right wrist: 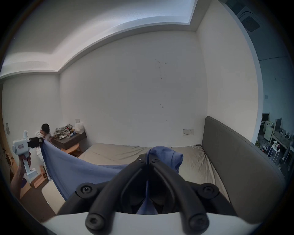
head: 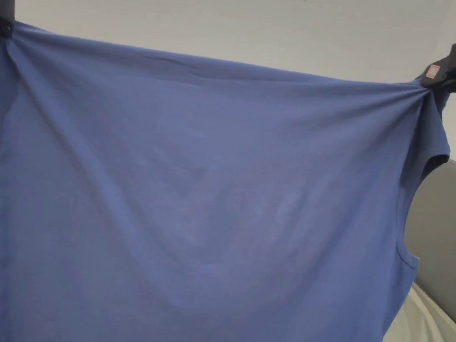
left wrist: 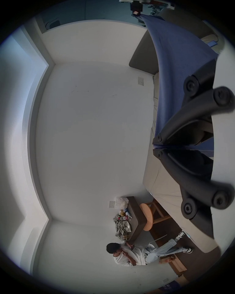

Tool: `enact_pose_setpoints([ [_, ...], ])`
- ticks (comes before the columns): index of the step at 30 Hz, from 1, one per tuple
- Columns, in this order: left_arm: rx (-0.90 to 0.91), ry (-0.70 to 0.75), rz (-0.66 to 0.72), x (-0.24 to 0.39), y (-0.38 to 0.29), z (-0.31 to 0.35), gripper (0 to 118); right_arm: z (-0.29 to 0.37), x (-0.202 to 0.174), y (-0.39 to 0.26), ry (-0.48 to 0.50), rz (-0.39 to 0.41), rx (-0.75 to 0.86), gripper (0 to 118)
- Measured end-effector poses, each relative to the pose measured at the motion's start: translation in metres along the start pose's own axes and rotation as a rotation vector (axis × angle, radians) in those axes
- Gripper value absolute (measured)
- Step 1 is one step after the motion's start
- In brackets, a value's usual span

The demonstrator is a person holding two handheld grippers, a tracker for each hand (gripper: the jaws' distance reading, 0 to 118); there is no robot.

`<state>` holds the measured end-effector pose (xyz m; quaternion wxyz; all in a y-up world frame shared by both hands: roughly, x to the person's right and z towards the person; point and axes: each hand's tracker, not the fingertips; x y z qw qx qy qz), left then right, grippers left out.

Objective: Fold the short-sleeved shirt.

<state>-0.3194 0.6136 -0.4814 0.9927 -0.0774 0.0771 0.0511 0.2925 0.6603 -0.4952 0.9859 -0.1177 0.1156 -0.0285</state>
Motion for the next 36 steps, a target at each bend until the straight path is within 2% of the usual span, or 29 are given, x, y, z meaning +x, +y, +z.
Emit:
enact_pose_setpoints([
  [4,0.03,0.005,0.049,0.006,0.003,-0.053,5,-0.051,0.001,0.002,-0.06,0.068,-0.014,9],
  [6,0.039,0.003,0.049,0.012,0.002,-0.079,5,-0.078,-0.002,-0.002,-0.148,0.102,0.025,9],
  [7,0.046,0.011,0.047,0.017,-0.001,-0.092,5,-0.095,0.0,-0.002,-0.173,0.092,0.033,9],
  [11,0.036,0.067,-0.039,0.035,-0.011,-0.133,5,-0.143,0.006,-0.012,-0.18,0.053,0.018,9],
  [14,0.029,0.067,-0.048,0.039,-0.027,-0.156,5,-0.17,0.011,-0.026,-0.194,0.062,-0.005,9],
  [19,-0.045,0.061,-0.048,0.04,-0.074,-0.189,5,-0.208,0.011,-0.061,-0.174,0.148,-0.086,9],
  [22,-0.094,0.048,-0.028,0.037,-0.109,-0.204,5,-0.227,0.019,-0.091,-0.153,0.107,-0.109,9],
  [27,-0.203,0.021,-0.015,0.038,-0.202,-0.211,5,-0.232,0.013,-0.181,-0.141,0.045,-0.163,9],
  [31,-0.384,-0.04,0.024,0.039,-0.306,-0.204,5,-0.24,0.005,-0.302,-0.133,0.018,-0.332,9],
  [36,-0.543,-0.071,-0.002,0.027,-0.431,-0.143,5,-0.229,0.015,-0.445,-0.092,-0.072,-0.533,9],
])
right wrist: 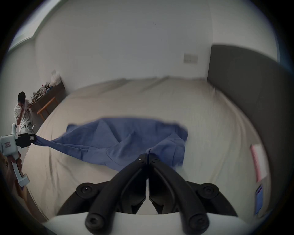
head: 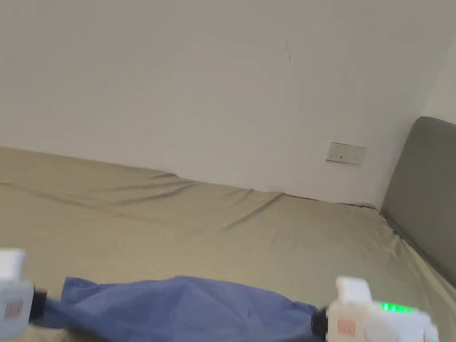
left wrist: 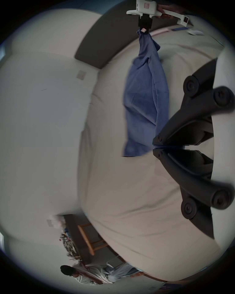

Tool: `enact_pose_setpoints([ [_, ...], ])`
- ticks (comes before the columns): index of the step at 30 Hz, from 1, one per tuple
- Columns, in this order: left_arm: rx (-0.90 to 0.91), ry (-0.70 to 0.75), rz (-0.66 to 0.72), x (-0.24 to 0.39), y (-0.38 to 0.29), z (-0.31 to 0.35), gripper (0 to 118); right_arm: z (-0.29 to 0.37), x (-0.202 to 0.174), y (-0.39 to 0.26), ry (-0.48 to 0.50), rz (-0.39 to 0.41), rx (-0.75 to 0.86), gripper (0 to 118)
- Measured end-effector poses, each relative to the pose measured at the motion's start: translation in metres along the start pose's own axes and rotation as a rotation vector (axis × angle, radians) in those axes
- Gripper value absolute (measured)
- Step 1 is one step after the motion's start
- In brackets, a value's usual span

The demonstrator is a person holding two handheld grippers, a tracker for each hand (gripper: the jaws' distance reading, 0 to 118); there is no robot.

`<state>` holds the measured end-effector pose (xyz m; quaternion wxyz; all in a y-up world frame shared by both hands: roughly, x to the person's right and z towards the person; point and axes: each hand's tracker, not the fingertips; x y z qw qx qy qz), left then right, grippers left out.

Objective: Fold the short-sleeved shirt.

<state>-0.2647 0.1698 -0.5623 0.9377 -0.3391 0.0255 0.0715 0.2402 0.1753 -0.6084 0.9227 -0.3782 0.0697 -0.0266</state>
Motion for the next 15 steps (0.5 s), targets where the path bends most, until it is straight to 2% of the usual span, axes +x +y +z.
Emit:
enact_pose_setpoints([
  [4,-0.081,-0.01,0.015,-0.035,-0.077,0.004,5,-0.004,0.018,-0.088,0.0,-0.034,-0.118,9],
  [5,-0.111,-0.063,0.051,-0.044,-0.094,0.015,5,0.004,0.023,-0.108,0.008,-0.035,-0.138,9],
  [6,-0.101,-0.126,0.068,-0.049,-0.109,0.029,5,0.014,0.027,-0.125,0.015,-0.079,-0.143,9],
  [7,-0.071,-0.142,0.076,-0.052,-0.122,0.041,5,0.024,0.03,-0.139,0.02,-0.088,-0.15,9],
  [9,-0.098,-0.126,0.06,-0.059,-0.141,0.066,5,0.047,0.034,-0.16,0.043,-0.061,-0.151,9],
  [11,-0.089,-0.161,0.14,-0.073,-0.153,0.088,5,0.071,0.039,-0.17,0.048,-0.05,-0.146,9],
  [13,-0.083,-0.19,0.235,-0.085,-0.156,0.11,5,0.094,0.05,-0.176,0.089,-0.114,-0.123,9],
  [15,-0.068,-0.189,0.246,-0.1,-0.165,0.131,5,0.119,0.063,-0.186,0.142,-0.181,-0.12,9],
])
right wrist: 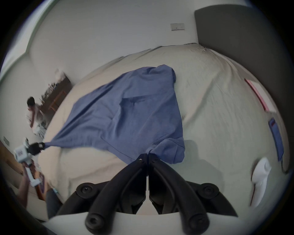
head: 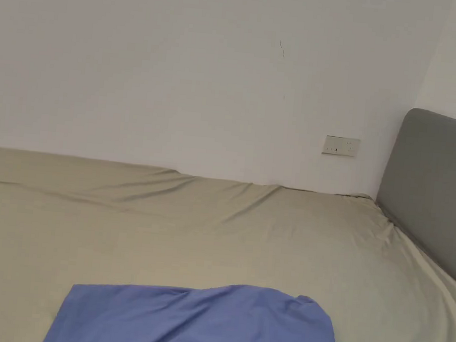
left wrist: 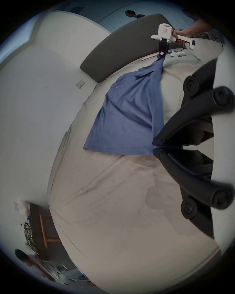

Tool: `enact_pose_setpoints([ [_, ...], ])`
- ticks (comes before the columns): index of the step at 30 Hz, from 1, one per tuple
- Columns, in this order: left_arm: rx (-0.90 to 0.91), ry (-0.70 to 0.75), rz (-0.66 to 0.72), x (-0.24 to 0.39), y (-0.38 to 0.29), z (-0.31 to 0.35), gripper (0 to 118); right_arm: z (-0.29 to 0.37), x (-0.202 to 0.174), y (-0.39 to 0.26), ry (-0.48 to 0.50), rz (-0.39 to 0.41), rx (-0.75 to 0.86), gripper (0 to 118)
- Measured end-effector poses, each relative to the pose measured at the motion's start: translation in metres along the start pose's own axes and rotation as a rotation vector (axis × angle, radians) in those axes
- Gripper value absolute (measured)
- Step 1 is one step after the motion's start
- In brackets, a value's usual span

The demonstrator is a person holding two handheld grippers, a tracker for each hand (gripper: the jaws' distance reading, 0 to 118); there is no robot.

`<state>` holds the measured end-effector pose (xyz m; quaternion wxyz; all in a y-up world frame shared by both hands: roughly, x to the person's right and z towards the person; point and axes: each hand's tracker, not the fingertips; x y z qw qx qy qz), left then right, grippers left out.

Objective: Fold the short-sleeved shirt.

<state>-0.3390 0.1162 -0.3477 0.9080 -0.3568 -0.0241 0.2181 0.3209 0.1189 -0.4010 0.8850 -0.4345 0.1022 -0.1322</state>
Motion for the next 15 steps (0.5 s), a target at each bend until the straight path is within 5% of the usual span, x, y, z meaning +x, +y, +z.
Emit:
enact_pose_setpoints([
  [15,-0.144,-0.009,0.002,-0.041,-0.109,0.105,5,0.105,0.036,-0.152,-0.02,-0.035,-0.104,9],
])
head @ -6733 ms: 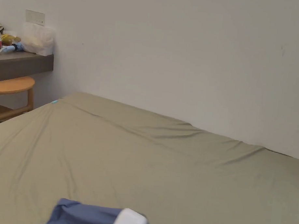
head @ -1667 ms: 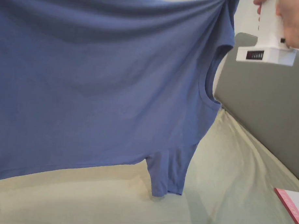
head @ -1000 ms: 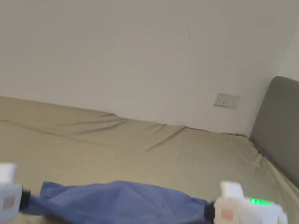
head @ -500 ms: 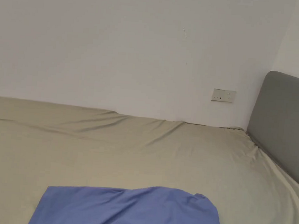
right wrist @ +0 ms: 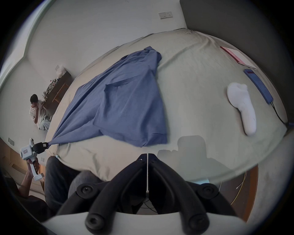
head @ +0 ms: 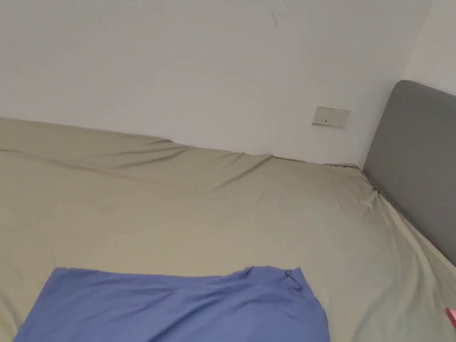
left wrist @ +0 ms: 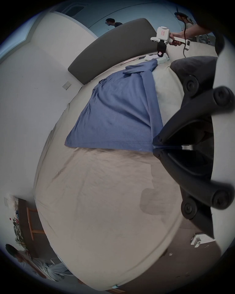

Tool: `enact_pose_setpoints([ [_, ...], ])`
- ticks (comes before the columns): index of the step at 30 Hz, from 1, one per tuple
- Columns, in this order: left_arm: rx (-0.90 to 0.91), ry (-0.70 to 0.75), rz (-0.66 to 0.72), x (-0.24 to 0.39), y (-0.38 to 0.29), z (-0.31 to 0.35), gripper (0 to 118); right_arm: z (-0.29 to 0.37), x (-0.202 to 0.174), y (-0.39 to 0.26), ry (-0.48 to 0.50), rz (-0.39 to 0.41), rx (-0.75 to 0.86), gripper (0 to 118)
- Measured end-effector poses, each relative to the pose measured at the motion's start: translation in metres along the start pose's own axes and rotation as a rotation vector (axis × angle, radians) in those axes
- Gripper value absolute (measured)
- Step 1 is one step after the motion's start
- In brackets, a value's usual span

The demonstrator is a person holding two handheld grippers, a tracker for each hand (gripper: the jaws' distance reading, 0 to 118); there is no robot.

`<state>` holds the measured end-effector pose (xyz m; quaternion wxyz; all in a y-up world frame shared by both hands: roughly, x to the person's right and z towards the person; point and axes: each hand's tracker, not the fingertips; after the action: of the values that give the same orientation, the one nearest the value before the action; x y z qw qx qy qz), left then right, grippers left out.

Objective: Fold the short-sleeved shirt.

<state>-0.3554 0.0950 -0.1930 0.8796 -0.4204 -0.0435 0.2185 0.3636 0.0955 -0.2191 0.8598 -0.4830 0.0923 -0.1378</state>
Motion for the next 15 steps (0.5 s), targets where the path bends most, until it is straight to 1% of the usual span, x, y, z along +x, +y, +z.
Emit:
enact_pose_setpoints([
  [1,-0.007,-0.003,0.005,-0.002,-0.003,0.004,5,0.005,0.004,-0.005,-0.004,-0.008,0.0,9],
  [3,-0.007,-0.039,0.015,-0.006,-0.009,0.008,5,0.014,0.012,-0.016,0.0,-0.051,0.022,9],
  [4,-0.008,-0.034,0.017,-0.007,-0.009,0.005,5,0.015,0.013,-0.017,-0.011,-0.044,0.027,9],
  [5,-0.01,-0.023,0.026,-0.007,-0.007,0.0,5,0.015,0.012,-0.016,-0.029,-0.022,0.034,9],
  [8,-0.012,0.014,0.081,-0.007,-0.003,-0.016,5,0.007,-0.007,-0.005,-0.078,0.092,0.113,9],
  [9,-0.008,0.017,0.077,-0.005,-0.001,-0.02,5,-0.001,-0.015,0.002,-0.091,0.128,0.141,15],
  [10,-0.006,0.028,0.068,0.0,0.002,-0.022,5,-0.007,-0.022,0.008,-0.106,0.162,0.155,46],
  [11,-0.005,0.041,0.059,0.003,0.005,-0.024,5,-0.019,-0.027,0.016,-0.082,0.185,0.14,80],
  [12,-0.004,0.046,0.051,0.005,0.006,-0.025,5,-0.032,-0.03,0.024,-0.072,0.18,0.117,107],
  [13,-0.003,0.047,0.039,0.006,0.007,-0.025,5,-0.045,-0.033,0.032,-0.068,0.168,0.106,117],
  [15,-0.004,0.059,0.025,0.013,0.008,-0.024,5,-0.077,-0.035,0.045,-0.085,0.14,0.051,117],
])
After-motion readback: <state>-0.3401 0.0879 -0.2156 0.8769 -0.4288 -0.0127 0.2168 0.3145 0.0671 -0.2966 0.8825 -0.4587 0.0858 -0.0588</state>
